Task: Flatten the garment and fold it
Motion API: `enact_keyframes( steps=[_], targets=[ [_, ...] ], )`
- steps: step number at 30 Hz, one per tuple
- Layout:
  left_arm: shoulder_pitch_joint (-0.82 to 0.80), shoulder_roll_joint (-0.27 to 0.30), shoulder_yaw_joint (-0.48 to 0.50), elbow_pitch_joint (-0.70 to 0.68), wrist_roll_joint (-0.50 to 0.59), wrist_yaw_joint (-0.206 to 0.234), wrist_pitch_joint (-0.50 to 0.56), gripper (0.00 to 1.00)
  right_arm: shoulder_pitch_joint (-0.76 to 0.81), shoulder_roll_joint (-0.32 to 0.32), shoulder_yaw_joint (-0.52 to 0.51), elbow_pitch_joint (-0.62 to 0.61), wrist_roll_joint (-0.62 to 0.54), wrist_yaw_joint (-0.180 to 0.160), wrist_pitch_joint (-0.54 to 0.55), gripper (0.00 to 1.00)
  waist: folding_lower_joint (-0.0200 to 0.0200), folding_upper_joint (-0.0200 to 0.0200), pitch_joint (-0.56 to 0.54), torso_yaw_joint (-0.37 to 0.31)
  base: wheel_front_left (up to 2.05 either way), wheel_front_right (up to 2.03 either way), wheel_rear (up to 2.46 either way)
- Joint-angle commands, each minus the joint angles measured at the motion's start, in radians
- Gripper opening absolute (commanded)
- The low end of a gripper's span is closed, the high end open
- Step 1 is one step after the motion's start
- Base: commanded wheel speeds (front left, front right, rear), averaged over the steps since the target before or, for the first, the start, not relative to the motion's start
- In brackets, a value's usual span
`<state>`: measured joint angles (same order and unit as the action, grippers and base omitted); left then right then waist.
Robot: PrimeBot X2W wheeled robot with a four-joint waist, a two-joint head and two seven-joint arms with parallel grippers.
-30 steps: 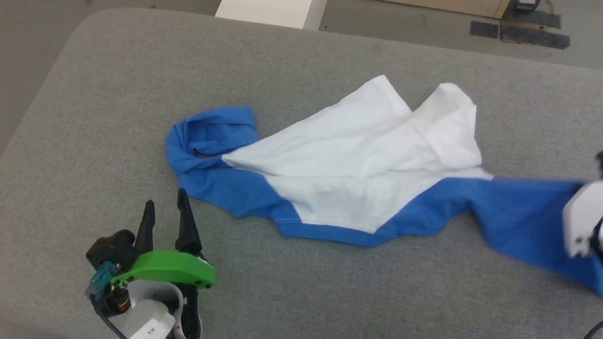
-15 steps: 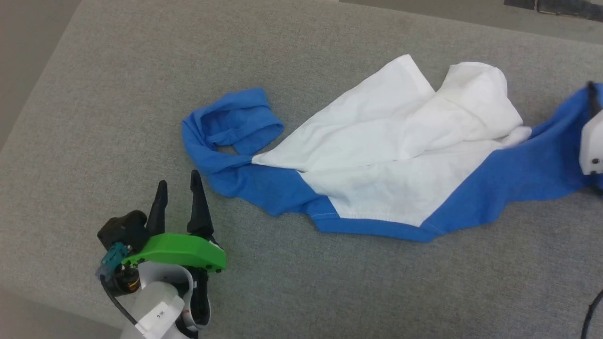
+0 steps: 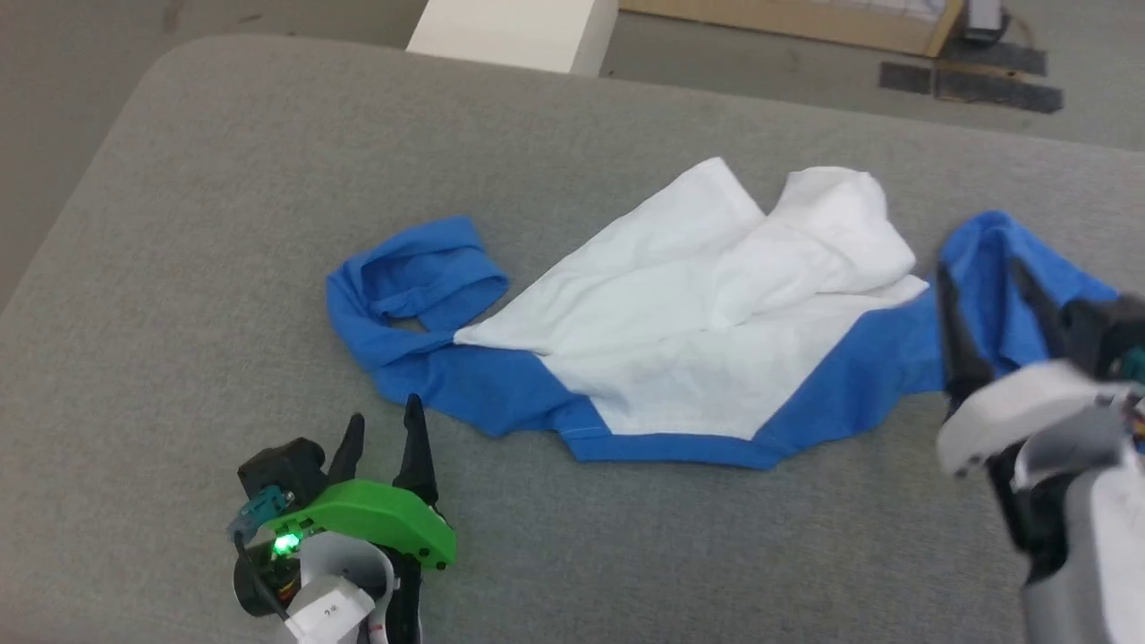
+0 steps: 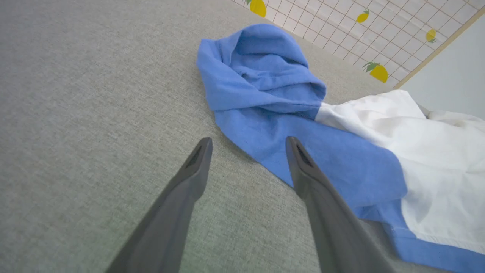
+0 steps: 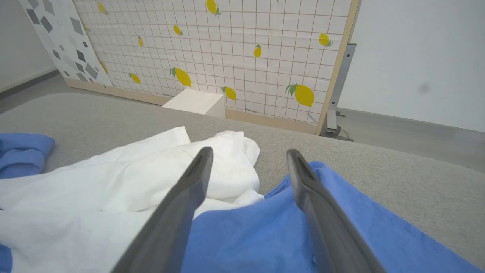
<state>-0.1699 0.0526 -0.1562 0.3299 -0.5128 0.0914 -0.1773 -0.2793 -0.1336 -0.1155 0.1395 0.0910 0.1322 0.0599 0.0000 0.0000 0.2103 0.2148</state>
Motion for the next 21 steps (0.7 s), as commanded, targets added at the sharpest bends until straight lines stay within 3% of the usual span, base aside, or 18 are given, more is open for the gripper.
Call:
enact_keyframes(
  steps=[1, 10, 21],
  targets=[
    [0.000, -0.002, -0.006, 0.009, -0.018, 0.009, 0.020, 1.00, 0.046, 0.023, 0.004, -0.035, 0.014, -0.002, -0.010, 1.00, 0.0000, 0.0000, -0.039, -0.049, 0.00, 0.00, 0.00],
    [-0.048, -0.001, -0.003, 0.091, -0.082, 0.089, 0.200, 1.00, 0.227, 0.082, 0.037, -0.156, 0.075, -0.002, -0.021, 1.00, 0.0000, 0.0000, -0.052, -0.127, 0.00, 0.00, 0.00],
    [-0.119, 0.048, 0.027, 0.167, -0.097, 0.158, 0.312, 1.00, 0.250, 0.083, 0.098, -0.166, 0.129, -0.002, -0.020, 1.00, 0.0000, 0.0000, -0.023, -0.195, 0.00, 0.00, 0.00]
  ],
)
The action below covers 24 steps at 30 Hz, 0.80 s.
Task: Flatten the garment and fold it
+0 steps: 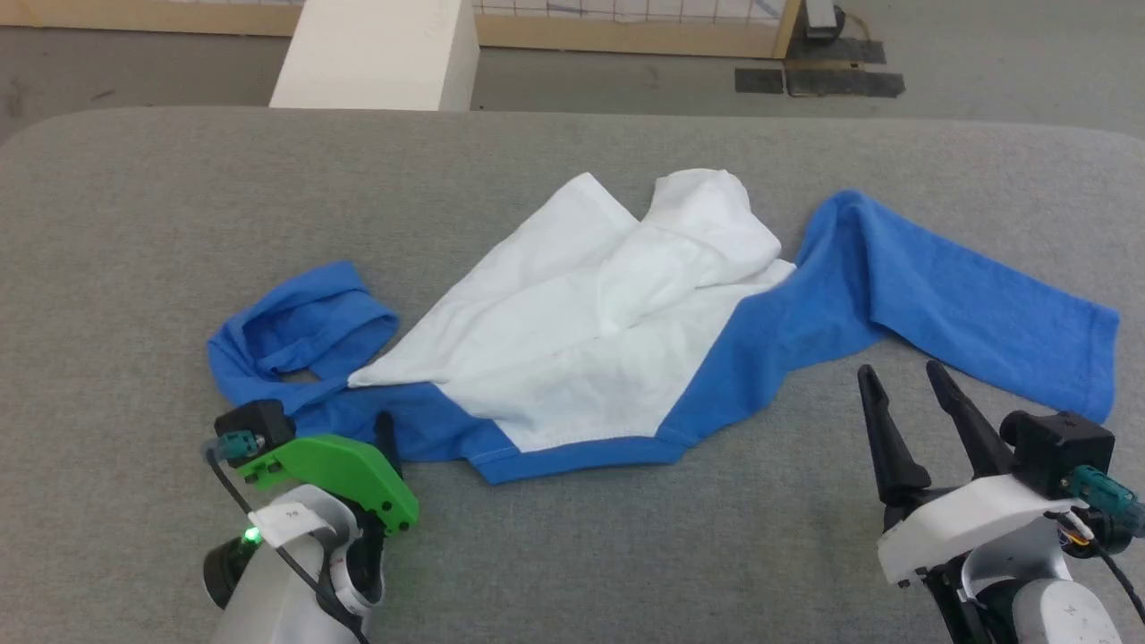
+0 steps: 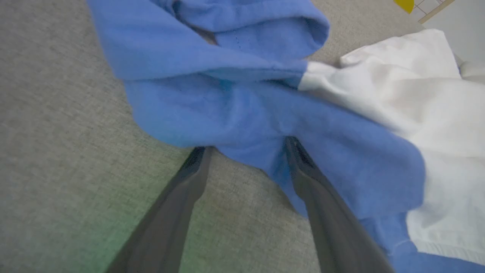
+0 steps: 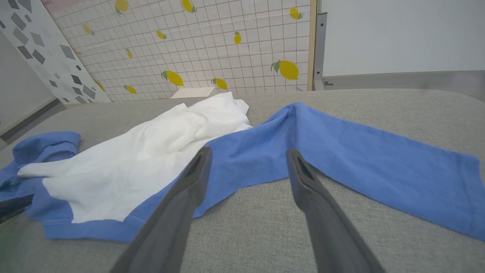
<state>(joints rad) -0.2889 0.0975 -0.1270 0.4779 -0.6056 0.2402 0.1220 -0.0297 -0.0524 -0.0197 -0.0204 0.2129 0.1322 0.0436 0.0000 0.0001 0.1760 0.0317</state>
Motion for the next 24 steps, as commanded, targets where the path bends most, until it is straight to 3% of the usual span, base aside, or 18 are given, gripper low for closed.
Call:
enact_keyframes(
  steps=[1, 2, 3, 15, 24],
  targets=[
    [-0.006, 0.010, -0.008, 0.023, 0.002, 0.007, 0.015, 1.00, -0.002, 0.002, 0.005, -0.005, 0.010, -0.002, -0.005, 1.00, 0.0000, -0.0001, 0.014, -0.015, 0.00, 0.00, 0.00],
    [-0.011, 0.016, -0.011, 0.023, 0.007, 0.004, 0.011, 0.67, -0.003, 0.002, 0.007, -0.004, 0.011, -0.002, -0.006, 1.00, 0.0000, -0.0001, 0.016, -0.017, 0.00, 0.00, 0.00],
    [-0.015, 0.020, -0.013, 0.020, 0.012, 0.000, 0.000, 0.00, -0.005, 0.002, 0.008, -0.003, 0.012, -0.002, -0.008, 1.00, 0.0000, -0.0001, 0.018, -0.018, 0.00, 0.00, 0.00],
    [0.051, 0.019, -0.004, -0.046, 0.014, -0.029, -0.144, 0.00, -0.027, 0.002, -0.021, 0.054, 0.021, -0.002, 0.008, 1.00, 0.0000, -0.0001, 0.003, 0.033, 0.00, 0.00, 0.00],
    [0.066, 0.030, -0.001, -0.088, 0.023, -0.028, -0.194, 0.00, -0.185, 0.002, -0.092, 0.277, 0.075, -0.002, 0.226, 1.00, 0.0000, -0.0001, 0.025, 0.094, 0.00, 0.00, 0.00]
  ],
)
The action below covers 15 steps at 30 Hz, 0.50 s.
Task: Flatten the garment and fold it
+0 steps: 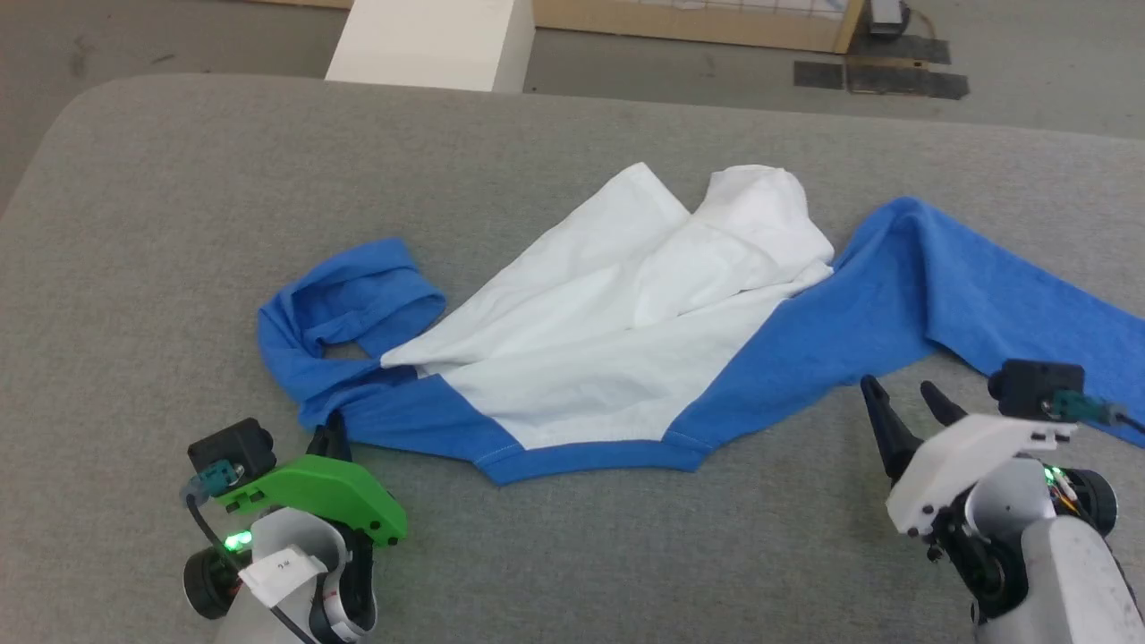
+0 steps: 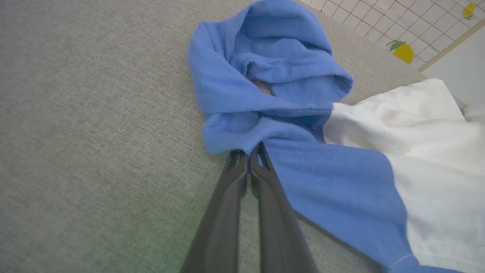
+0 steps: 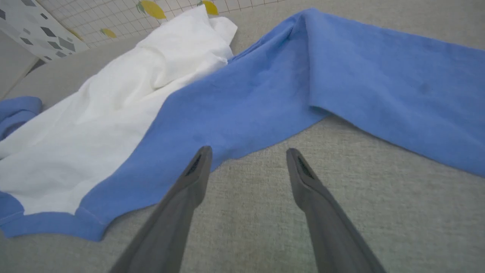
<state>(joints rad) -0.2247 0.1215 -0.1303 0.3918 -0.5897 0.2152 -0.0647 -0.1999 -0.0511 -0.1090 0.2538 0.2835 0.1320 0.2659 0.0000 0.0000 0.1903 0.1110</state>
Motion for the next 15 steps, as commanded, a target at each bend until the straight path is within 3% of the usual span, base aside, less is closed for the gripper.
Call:
enact_keyframes(
  steps=[1, 12, 13, 14, 15],
  targets=[
    [-0.001, 0.006, 0.001, -0.003, 0.009, -0.004, -0.010, 0.00, -0.034, 0.001, -0.011, 0.028, 0.009, -0.001, 0.025, 1.00, 0.0000, 0.0000, 0.014, 0.020, 0.00, 0.00, 0.00],
    [-0.030, -0.011, -0.024, 0.008, 0.002, -0.022, -0.027, 0.00, -0.217, 0.001, -0.046, 0.272, 0.013, -0.001, 0.139, 1.00, 0.0000, 0.0000, 0.047, 0.056, 0.00, 0.00, 0.00],
    [-0.031, -0.012, -0.025, 0.010, 0.000, -0.023, -0.028, 0.00, -0.226, 0.001, -0.045, 0.283, 0.011, -0.001, 0.136, 0.95, 0.0000, 0.0000, 0.047, 0.056, 0.00, 0.00, 0.00],
    [-0.032, -0.013, -0.028, 0.013, 0.000, -0.024, -0.028, 0.00, -0.236, 0.001, -0.043, 0.297, 0.011, -0.001, 0.133, 0.38, 0.0000, 0.0000, 0.048, 0.057, 0.00, 0.00, 0.00],
    [-0.032, -0.013, -0.029, 0.015, -0.002, -0.026, -0.028, 0.00, -0.243, 0.001, -0.035, 0.303, 0.008, -0.001, 0.128, 0.27, 0.0000, 0.0000, 0.049, 0.056, 0.00, 0.00, 0.00]
  ],
)
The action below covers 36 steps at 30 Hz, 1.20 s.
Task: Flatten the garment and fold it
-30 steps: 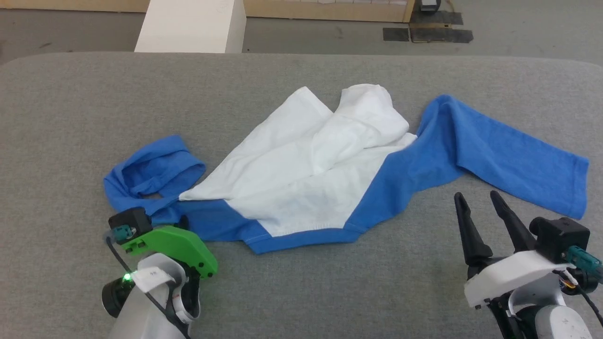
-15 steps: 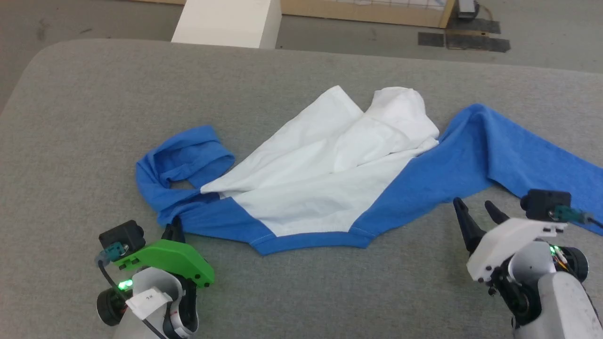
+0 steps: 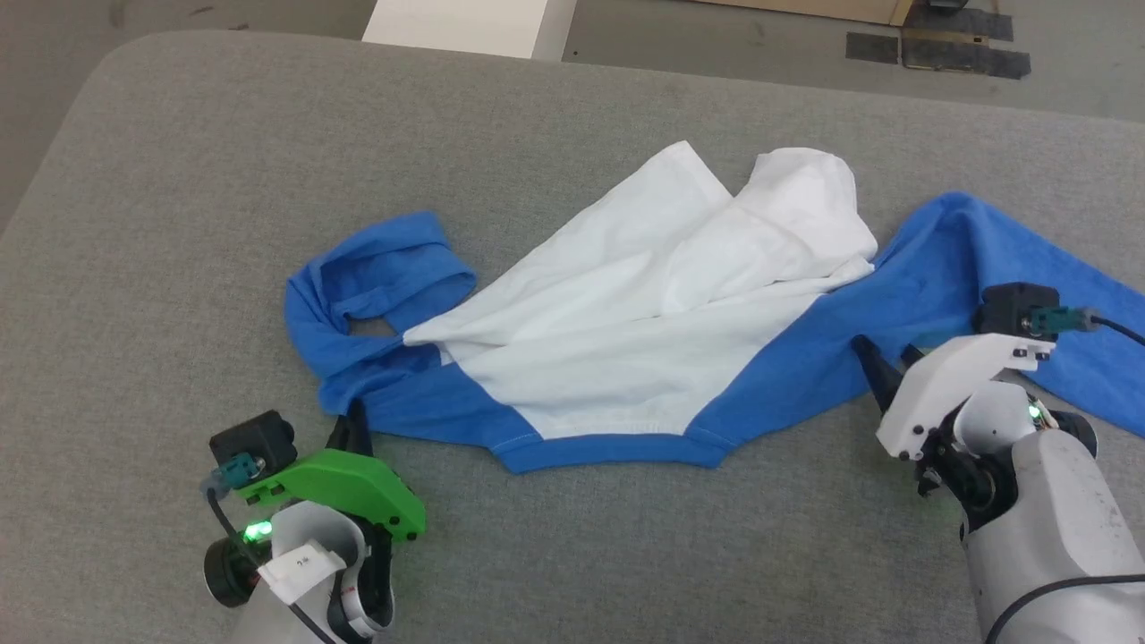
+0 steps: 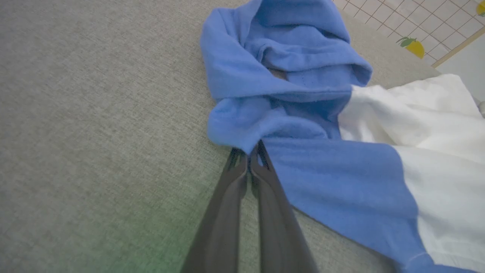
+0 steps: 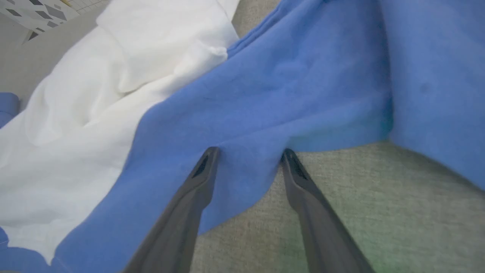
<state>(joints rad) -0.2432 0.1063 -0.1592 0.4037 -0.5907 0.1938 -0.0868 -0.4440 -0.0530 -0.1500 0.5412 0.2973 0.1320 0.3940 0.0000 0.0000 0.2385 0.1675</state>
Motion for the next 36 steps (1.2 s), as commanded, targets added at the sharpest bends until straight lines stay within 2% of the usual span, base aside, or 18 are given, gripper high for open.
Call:
enact_keyframes(
  steps=[1, 8, 13, 17, 23, 27, 29, 32, 36],
  targets=[
    [-0.014, 0.001, -0.001, 0.005, -0.002, -0.006, -0.006, 0.00, -0.005, 0.003, 0.008, 0.017, -0.007, -0.001, -0.019, 0.00, 0.0000, 0.0000, 0.001, -0.001, 0.00, 0.00, 0.00],
    [-0.002, 0.007, 0.003, 0.008, -0.012, -0.014, -0.021, 0.00, 0.035, 0.003, 0.040, -0.038, 0.043, -0.001, -0.138, 0.00, 0.0000, 0.0000, -0.032, -0.021, 0.00, 0.00, 0.00],
    [0.028, 0.021, 0.017, -0.035, -0.029, -0.027, -0.031, 0.00, 0.137, 0.003, 0.049, -0.164, 0.070, -0.001, -0.192, 0.00, 0.0000, 0.0000, -0.079, -0.050, 0.00, 0.00, 0.00],
    [0.051, 0.034, 0.025, -0.114, -0.053, -0.044, -0.014, 0.00, 0.227, 0.003, 0.037, -0.304, 0.081, -0.001, -0.190, 0.00, 0.0000, 0.0000, -0.109, -0.073, 0.00, 0.00, 0.00],
    [0.061, 0.048, 0.044, -0.311, -0.141, -0.091, 0.068, 0.00, 0.318, 0.003, 0.011, -0.555, 0.059, -0.001, -0.121, 0.00, 0.0000, 0.0000, -0.131, -0.106, 0.00, 0.00, 0.00],
    [0.027, 0.082, 0.036, -0.471, -0.187, -0.107, 0.174, 0.00, 0.314, 0.003, -0.002, -0.725, 0.003, -0.001, -0.033, 0.00, 0.0000, 0.0000, -0.129, -0.124, 0.00, 0.00, 0.00],
    [-0.007, 0.099, 0.036, -0.542, -0.215, -0.108, 0.235, 0.00, 0.283, 0.001, -0.002, -0.797, -0.035, -0.001, 0.022, 0.00, 0.0000, 0.0000, -0.121, -0.132, 0.00, 0.00, 0.00],
    [-0.092, 0.129, 0.047, -0.620, -0.248, -0.098, 0.316, 0.00, 0.195, -0.040, 0.004, -0.866, -0.071, -0.001, 0.101, 0.00, 0.0000, 0.0000, -0.095, -0.145, 0.00, 0.00, 0.00],
    [-0.247, 0.167, 0.066, -0.643, -0.253, -0.074, 0.387, 0.00, 0.031, -0.116, 0.021, -0.858, -0.080, -0.001, 0.184, 0.00, 0.0000, 0.0000, -0.032, -0.159, 0.00, 0.00, 0.00]
  ],
)
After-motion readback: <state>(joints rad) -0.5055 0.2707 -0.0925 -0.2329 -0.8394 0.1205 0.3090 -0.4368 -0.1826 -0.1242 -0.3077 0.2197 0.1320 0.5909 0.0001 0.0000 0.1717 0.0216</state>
